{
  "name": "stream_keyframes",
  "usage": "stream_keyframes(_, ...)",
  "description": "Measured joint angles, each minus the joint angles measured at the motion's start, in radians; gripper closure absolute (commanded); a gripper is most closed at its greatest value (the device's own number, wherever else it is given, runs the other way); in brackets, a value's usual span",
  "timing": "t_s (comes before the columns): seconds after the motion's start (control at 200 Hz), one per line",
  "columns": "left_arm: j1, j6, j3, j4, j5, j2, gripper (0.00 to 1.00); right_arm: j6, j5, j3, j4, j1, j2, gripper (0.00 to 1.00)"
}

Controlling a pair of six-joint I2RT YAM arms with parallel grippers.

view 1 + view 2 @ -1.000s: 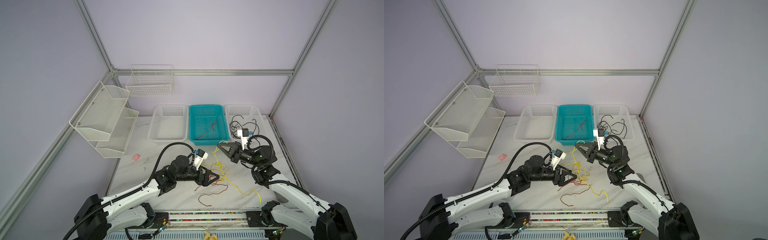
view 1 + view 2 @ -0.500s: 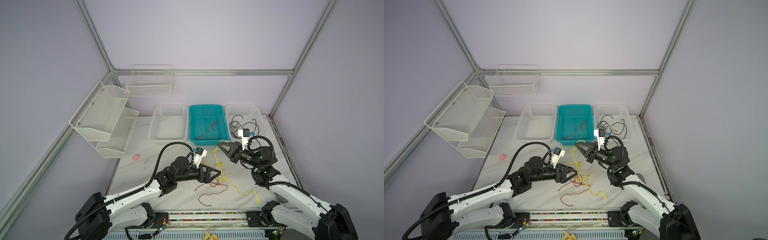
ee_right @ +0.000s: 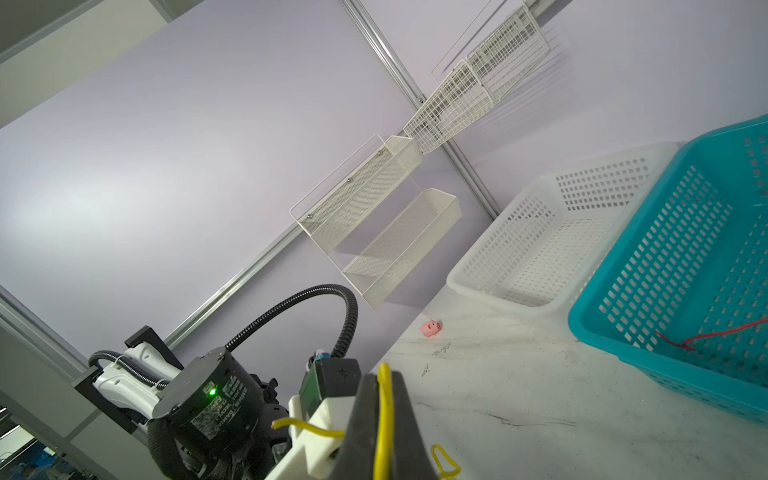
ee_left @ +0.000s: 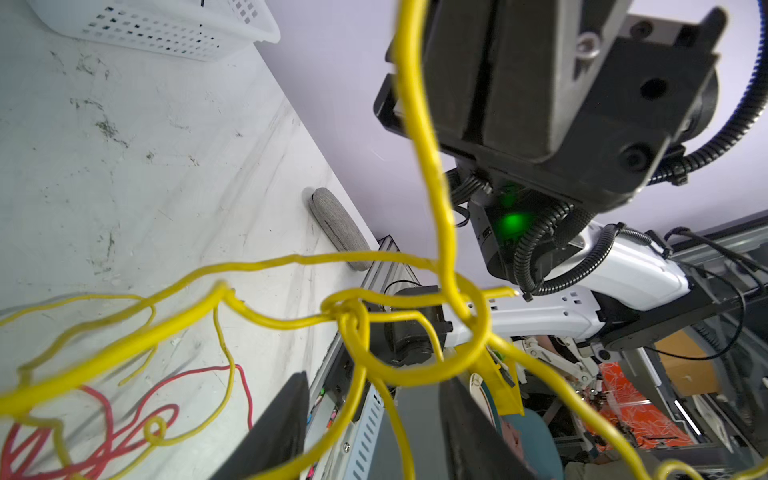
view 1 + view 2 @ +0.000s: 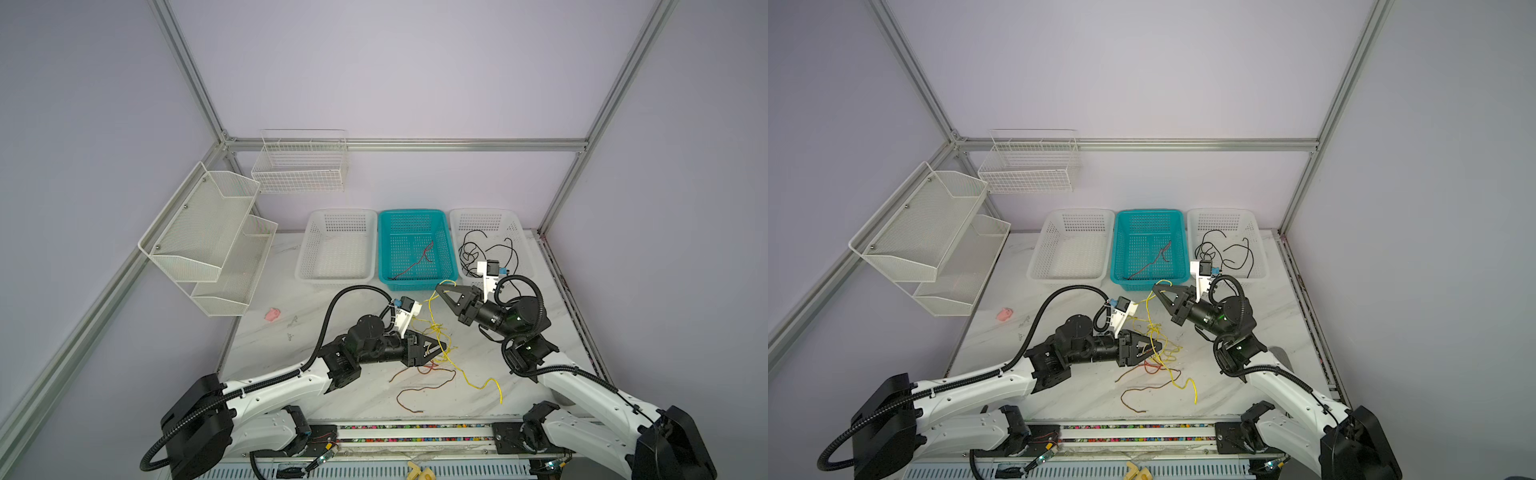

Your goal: Untangle the cables

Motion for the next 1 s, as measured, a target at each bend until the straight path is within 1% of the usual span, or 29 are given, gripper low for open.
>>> stream_keyframes(0.05, 0.000, 0.001, 0.000, -0.001, 0.000, -0.002, 0.58, 0.000, 0.004, 0.000, 0.000, 0.000, 0.000, 1.00)
stream_keyframes(0.19, 0.000, 0.011, 0.000, -0.006, -0.003, -0.011, 0.74, 0.000, 0.014, -0.002, 0.000, 0.000, 0.000, 1.00)
stream_keyframes(0.28, 0.000, 0.010, 0.000, -0.017, -0.003, -0.018, 0.82, 0.000, 0.022, -0.003, 0.000, 0.000, -0.006, 1.00)
stream_keyframes(0.345, 0.000, 0.015, 0.000, -0.029, -0.004, -0.023, 0.94, 0.000, 0.026, -0.003, -0.002, 0.000, -0.010, 1.00)
stream_keyframes(0.395, 0.000, 0.031, 0.000, -0.042, -0.006, -0.025, 1.00, 0.000, 0.031, -0.003, -0.005, 0.000, -0.013, 1.00)
stream_keyframes(0.56, 0.000, 0.044, 0.000, -0.111, -0.016, -0.063, 1.00, -0.008, 0.075, -0.004, -0.045, 0.000, -0.035, 1.00)
stream_keyframes(0.65, 0.000, 0.062, 0.000, -0.178, -0.030, -0.116, 1.00, -0.007, 0.140, -0.008, -0.095, 0.000, -0.053, 1.00)
stream_keyframes(0.735, 0.005, 0.079, 0.000, -0.277, -0.057, -0.191, 1.00, 0.001, 0.204, -0.024, -0.136, -0.012, -0.063, 1.00)
stream_keyframes(0.87, 0.039, 0.088, 0.000, -0.453, -0.109, -0.331, 1.00, 0.044, 0.297, -0.061, -0.217, -0.088, -0.050, 1.00)
stream_keyframes(1.0, 0.121, 0.088, -0.001, -0.597, -0.136, -0.483, 1.00, 0.088, 0.358, -0.085, -0.310, -0.188, -0.019, 1.00)
